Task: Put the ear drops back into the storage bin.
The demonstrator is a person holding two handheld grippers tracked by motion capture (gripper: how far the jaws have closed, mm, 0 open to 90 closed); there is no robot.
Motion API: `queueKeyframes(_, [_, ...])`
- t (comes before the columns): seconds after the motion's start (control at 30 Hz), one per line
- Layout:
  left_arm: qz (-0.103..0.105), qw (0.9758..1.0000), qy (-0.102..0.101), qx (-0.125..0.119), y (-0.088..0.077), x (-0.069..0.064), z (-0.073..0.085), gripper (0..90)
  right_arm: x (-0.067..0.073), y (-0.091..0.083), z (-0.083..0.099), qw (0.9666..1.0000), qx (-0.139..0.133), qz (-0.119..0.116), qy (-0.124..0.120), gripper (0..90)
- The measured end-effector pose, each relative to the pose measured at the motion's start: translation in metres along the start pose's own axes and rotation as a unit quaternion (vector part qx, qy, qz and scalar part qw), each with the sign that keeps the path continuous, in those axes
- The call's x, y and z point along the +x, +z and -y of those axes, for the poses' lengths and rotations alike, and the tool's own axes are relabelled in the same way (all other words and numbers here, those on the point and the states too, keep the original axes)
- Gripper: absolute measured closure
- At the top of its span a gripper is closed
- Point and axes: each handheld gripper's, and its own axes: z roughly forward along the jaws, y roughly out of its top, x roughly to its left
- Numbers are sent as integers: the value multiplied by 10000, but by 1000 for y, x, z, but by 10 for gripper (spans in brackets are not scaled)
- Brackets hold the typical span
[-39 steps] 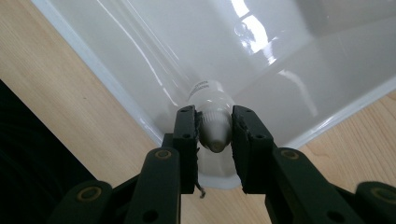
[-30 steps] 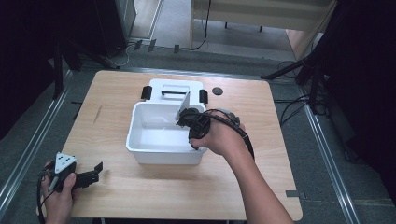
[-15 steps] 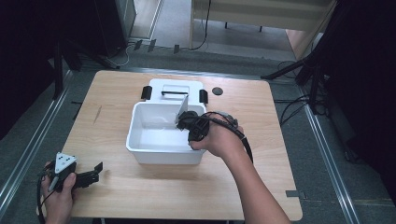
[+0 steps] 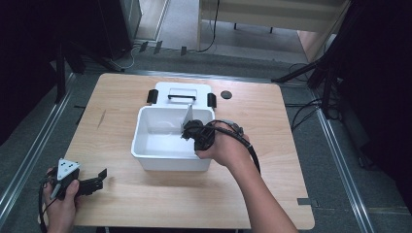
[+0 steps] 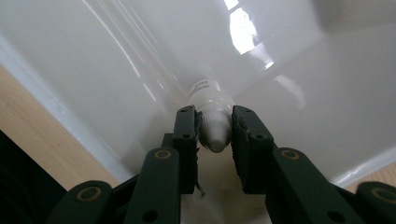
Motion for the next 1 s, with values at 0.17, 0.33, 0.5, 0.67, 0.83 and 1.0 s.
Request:
queueKeyframes(0.17, [6,10000,-1,-1,0,0,0,0,2,2,-3,10000,36,57,-31,723])
queueKeyframes(0.33, [13,10000,3,4,0,0,0,0,1,10,-7,9999,124,41,3,723])
queueKeyframes(0.5, [15,10000,6,12,0,1,0,0,2,10,-9,9999,101,71,17,723])
queueKeyframes(0.67, [16,10000,8,10,0,0,0,0,4,11,-11,9997,117,198,-109,723])
queueKeyframes(0.83, [15,10000,10,9,0,0,0,0,5,13,-14,9997,99,165,-160,723])
queueKeyframes(1.0, [17,10000,8,7,0,0,0,0,3,14,-14,9998,99,101,-168,723])
